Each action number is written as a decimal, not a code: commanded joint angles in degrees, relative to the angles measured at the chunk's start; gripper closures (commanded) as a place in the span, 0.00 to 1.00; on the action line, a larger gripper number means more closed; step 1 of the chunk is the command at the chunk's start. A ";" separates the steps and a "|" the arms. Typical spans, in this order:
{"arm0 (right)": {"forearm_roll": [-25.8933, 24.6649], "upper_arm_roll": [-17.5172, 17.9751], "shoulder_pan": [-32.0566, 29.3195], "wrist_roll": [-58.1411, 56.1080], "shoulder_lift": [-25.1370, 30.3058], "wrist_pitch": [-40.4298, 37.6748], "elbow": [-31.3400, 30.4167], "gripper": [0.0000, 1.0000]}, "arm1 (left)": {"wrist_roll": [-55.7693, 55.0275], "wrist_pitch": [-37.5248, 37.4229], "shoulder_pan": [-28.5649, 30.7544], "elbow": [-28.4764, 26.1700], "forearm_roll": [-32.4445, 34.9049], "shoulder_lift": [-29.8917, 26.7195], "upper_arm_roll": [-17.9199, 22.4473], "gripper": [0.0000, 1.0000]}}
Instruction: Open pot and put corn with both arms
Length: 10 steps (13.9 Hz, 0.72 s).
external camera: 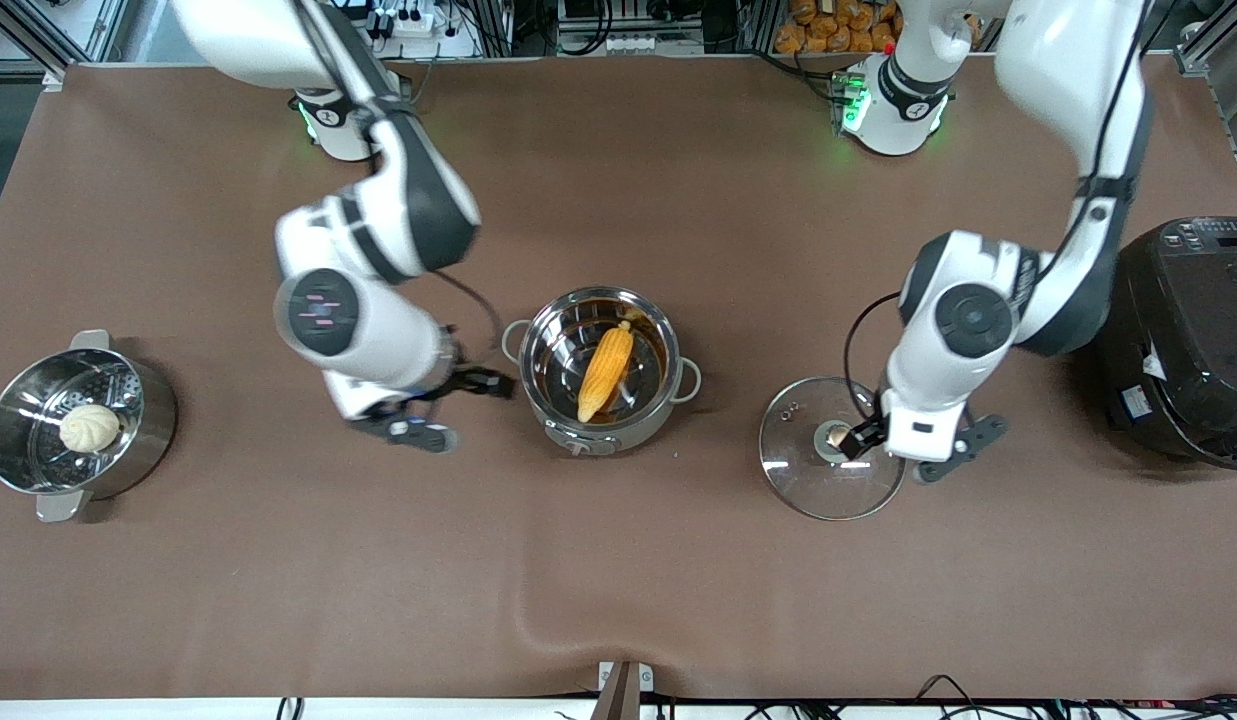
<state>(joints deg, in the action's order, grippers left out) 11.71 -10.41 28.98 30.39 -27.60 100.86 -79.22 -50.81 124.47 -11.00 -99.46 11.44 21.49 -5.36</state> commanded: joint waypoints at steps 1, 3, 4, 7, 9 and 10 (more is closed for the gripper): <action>-1.95 0.91 -7.49 -11.61 5.00 -4.95 -1.99 0.00 | 7.63 -6.32 1.68 -2.23 1.13 -8.72 -0.61 0.00; -2.39 0.83 -12.69 -18.93 7.55 -6.99 -1.99 0.00 | 12.21 -10.10 3.09 -1.18 0.42 -12.34 -0.79 0.00; -3.87 0.83 -14.98 -20.35 9.13 -7.17 -2.08 0.00 | 14.14 -12.73 3.18 -0.31 -0.01 -13.48 -0.79 0.00; -9.33 0.91 -18.77 -22.02 13.44 -7.34 -2.07 0.00 | 22.30 -21.43 3.53 3.56 -2.12 -16.12 -0.53 0.00; -10.12 0.83 -21.14 -30.17 15.21 -8.74 -2.17 0.00 | 29.24 -26.36 5.28 5.32 -3.96 -18.40 -0.52 0.00; -10.13 0.83 -22.20 -30.91 15.91 -9.45 -2.25 0.00 | 33.28 -28.12 5.72 5.85 -5.10 -19.20 -0.44 0.00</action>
<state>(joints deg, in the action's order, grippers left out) 3.07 -10.86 9.22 2.76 -14.48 92.05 -79.27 -24.35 100.02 -7.09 -94.94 8.86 4.15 -5.41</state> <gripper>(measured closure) 0.000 0.000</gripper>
